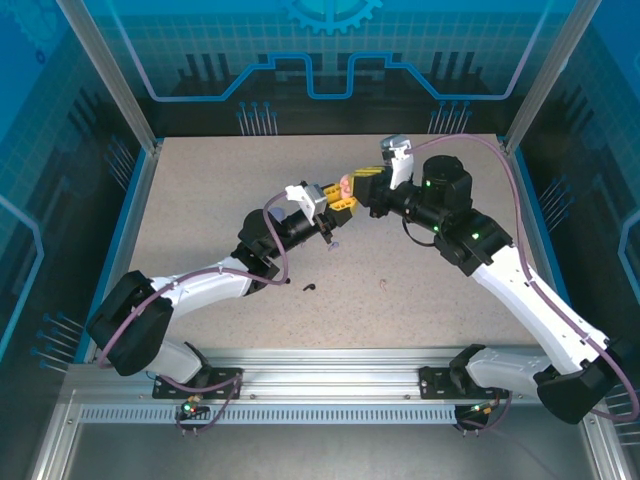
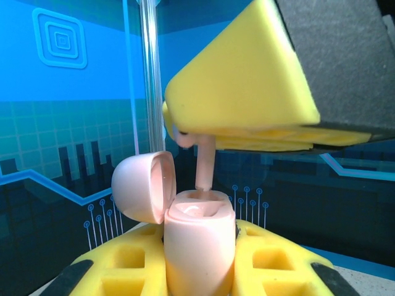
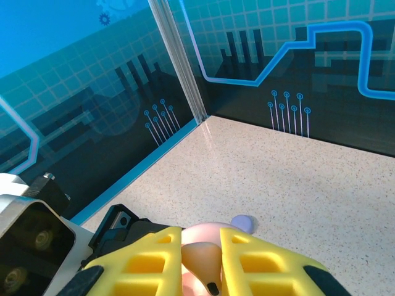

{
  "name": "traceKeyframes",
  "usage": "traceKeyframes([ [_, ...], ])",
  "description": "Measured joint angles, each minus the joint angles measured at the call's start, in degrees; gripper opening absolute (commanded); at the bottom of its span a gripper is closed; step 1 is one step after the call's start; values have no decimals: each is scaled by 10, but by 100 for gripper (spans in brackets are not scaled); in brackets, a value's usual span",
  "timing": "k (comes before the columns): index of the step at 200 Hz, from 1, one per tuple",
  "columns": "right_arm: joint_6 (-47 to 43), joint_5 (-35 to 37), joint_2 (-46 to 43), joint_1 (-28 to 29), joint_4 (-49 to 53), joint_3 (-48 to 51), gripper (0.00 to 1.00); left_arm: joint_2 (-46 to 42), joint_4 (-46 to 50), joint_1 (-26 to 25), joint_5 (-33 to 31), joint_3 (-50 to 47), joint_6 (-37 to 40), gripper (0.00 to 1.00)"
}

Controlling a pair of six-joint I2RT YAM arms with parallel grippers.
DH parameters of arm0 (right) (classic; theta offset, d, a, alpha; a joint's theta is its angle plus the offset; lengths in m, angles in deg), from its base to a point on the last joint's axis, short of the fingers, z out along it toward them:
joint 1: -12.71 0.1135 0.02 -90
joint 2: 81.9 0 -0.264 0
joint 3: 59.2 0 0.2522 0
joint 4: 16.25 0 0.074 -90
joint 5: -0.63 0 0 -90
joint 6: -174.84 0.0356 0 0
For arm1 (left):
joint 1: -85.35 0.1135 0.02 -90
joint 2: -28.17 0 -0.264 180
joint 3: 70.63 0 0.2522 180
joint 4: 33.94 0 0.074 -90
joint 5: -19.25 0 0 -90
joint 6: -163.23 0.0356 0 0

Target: Insert the wireless bluetooth earbuds into the charging case

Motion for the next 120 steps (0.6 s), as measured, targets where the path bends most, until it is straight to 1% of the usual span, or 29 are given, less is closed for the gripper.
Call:
traceKeyframes([
  [120, 13, -15, -2, -3, -2, 0, 17, 0, 2, 0, 2, 9, 0, 0],
])
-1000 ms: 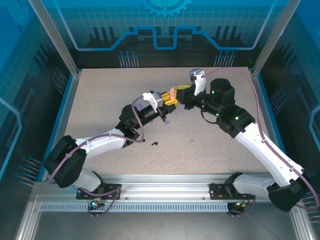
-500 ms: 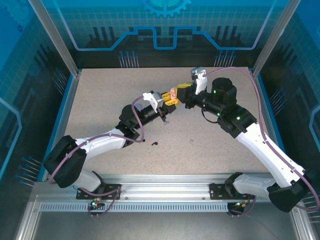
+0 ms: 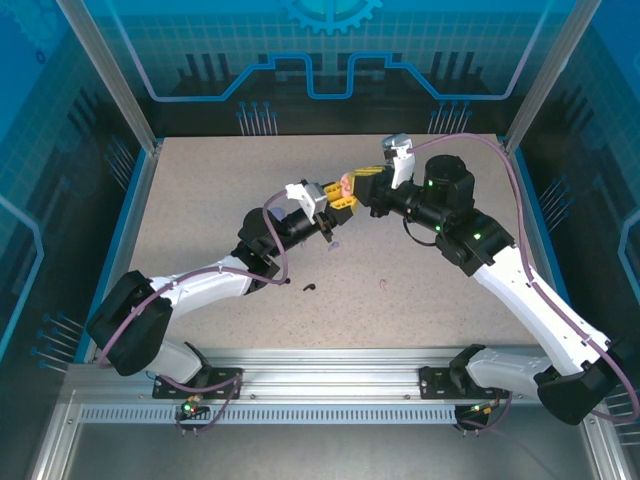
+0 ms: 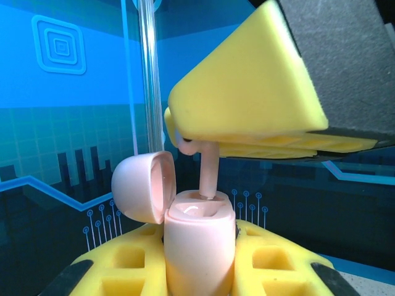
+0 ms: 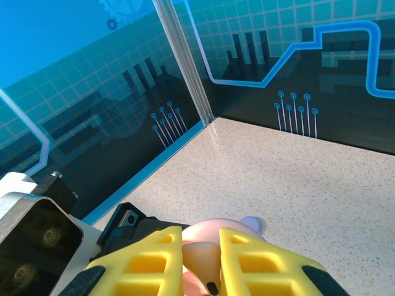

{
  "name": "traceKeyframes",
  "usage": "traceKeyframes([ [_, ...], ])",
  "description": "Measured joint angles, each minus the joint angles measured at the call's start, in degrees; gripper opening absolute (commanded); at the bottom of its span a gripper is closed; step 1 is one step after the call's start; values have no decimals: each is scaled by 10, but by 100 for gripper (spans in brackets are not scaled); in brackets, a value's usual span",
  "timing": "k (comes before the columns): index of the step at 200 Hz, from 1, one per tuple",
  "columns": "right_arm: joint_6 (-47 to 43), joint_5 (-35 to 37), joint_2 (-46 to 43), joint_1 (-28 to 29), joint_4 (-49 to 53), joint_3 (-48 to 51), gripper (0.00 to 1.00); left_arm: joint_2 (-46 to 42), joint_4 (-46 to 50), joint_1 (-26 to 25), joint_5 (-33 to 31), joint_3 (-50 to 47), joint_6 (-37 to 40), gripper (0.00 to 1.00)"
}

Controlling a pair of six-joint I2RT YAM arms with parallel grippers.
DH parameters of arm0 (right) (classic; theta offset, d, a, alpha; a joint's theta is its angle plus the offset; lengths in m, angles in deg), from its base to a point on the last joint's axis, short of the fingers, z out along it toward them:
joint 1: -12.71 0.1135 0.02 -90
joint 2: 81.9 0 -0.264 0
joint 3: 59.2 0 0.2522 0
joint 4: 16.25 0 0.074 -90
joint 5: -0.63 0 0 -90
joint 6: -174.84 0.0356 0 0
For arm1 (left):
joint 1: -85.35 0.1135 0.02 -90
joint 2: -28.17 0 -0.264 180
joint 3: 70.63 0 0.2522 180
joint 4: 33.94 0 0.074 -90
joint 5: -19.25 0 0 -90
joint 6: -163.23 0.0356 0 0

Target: Insert the wireless bluetooth earbuds into the charging case

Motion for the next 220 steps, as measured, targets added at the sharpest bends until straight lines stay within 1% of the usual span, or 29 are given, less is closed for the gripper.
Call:
traceKeyframes([
  [174, 2, -13, 0, 0, 5, 16, 16, 3, 10, 0, 3, 9, 0, 0],
  [205, 2, -13, -4, 0, 5, 20, 16, 3, 13, 0, 5, 10, 5, 0],
  [220, 2, -13, -5, 0, 5, 20, 18, 3, 13, 0, 6, 10, 9, 0],
])
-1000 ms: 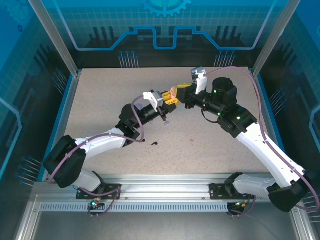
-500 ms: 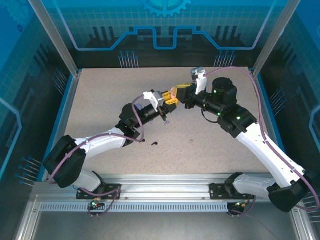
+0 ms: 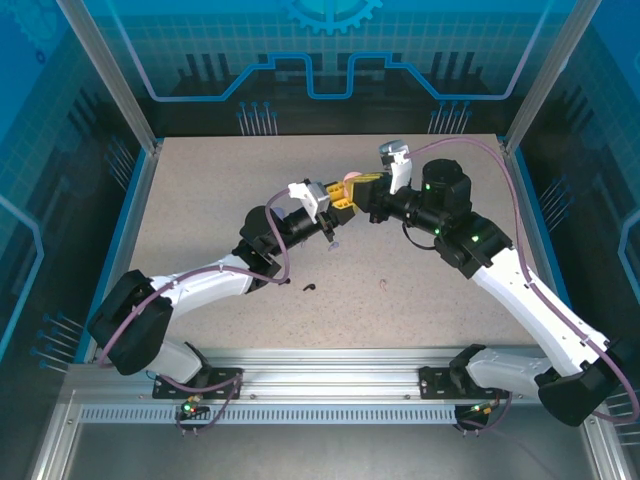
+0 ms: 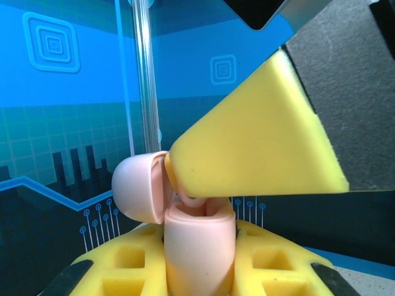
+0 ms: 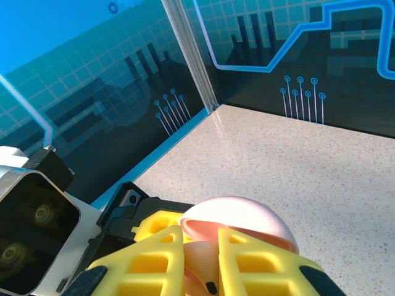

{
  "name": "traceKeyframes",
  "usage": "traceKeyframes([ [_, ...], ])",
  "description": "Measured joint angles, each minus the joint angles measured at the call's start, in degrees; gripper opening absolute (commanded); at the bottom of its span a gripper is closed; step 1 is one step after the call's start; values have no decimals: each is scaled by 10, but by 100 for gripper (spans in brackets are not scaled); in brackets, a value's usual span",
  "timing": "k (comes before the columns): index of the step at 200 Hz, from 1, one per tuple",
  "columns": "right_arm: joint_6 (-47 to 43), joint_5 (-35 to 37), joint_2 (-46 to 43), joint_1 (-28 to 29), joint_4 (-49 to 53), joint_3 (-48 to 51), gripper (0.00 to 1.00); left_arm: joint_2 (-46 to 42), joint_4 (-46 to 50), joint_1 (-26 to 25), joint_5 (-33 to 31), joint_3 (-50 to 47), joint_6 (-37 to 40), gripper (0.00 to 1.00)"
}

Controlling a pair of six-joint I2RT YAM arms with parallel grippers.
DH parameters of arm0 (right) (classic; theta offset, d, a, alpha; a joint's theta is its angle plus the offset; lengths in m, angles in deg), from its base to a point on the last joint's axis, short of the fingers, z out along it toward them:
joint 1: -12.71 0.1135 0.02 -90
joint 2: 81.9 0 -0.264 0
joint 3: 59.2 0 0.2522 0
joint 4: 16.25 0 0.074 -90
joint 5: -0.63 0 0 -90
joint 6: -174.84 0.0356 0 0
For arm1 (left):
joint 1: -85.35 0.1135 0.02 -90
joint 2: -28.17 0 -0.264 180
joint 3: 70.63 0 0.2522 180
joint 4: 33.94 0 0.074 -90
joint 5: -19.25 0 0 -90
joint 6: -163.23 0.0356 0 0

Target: Insert the wireless bluetooth earbuds into the charging case

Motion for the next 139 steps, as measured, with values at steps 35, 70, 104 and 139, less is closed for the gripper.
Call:
traceKeyframes([
  [35, -3, -3, 1, 0, 2, -1, 39, 0, 2, -1, 0, 0, 0, 0],
  [70, 1, -1, 9, 0, 24, -21, 65, 0, 4, 0, -1, 0, 0, 0],
  [104, 10, 14, 10, -4, 56, -62, 76, 0, 3, -1, -2, 3, 0, 0],
  [139, 46, 46, -27, -51, 101, -80, 78, 0, 3, -1, -2, 3, 0, 0],
])
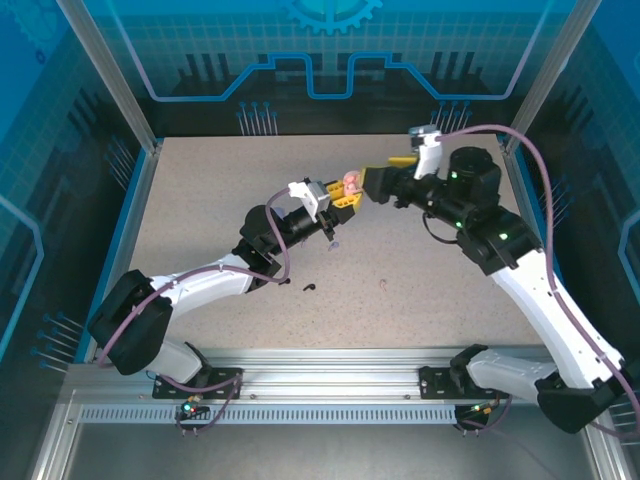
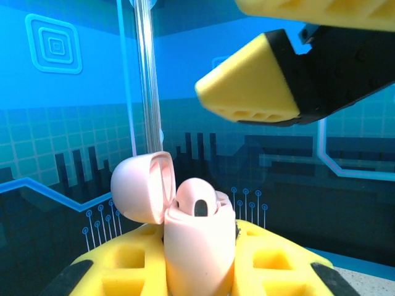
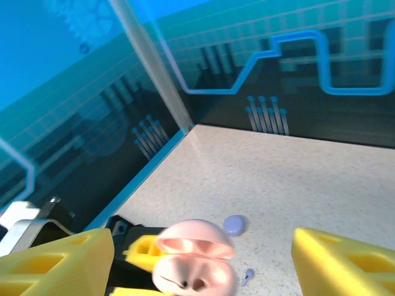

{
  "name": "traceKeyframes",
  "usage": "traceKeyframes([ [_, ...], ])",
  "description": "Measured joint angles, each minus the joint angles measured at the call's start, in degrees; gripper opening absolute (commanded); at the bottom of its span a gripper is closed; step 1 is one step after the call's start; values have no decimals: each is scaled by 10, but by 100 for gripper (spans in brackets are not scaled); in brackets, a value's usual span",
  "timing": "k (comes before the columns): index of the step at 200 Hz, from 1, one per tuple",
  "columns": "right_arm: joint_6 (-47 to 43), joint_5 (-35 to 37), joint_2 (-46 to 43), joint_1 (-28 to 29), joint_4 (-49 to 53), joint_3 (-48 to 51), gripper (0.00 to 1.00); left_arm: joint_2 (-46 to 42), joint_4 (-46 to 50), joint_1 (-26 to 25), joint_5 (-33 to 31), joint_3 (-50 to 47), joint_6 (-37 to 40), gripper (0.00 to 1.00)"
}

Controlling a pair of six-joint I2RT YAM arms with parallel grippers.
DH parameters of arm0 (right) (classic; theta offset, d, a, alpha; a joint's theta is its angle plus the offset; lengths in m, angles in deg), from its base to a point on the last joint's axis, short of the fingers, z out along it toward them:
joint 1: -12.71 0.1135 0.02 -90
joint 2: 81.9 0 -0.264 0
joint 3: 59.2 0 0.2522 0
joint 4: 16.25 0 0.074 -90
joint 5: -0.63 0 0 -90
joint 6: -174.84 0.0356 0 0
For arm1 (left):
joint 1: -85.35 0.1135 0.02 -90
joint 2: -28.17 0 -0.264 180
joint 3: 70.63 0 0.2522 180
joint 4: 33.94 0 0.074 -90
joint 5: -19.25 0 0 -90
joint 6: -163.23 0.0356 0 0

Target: Insert the wireless bluetooth earbuds into the charging case

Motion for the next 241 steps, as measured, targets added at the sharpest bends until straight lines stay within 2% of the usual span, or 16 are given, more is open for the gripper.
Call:
traceKeyframes([
  [31, 45, 30, -39, -61, 76, 6, 78, 0, 0, 0, -1, 0, 0, 0],
  [53, 72, 38, -45, -86, 120, 48, 77, -5, 1, 0, -5, -5, 2, 0],
  [98, 109, 45, 35, -87, 177, 187, 72, -34, 5, 0, -11, -28, 4, 0],
  [161, 148, 75, 155, -47, 171, 259, 61, -66, 7, 0, -16, -40, 6, 0],
  [200, 173, 91, 224, -3, 149, 261, 52, -74, 10, 0, -16, -52, 6, 0],
  [241, 186, 107, 282, 12, 140, 251, 46, -90, 15, 0, -20, -63, 9, 0],
])
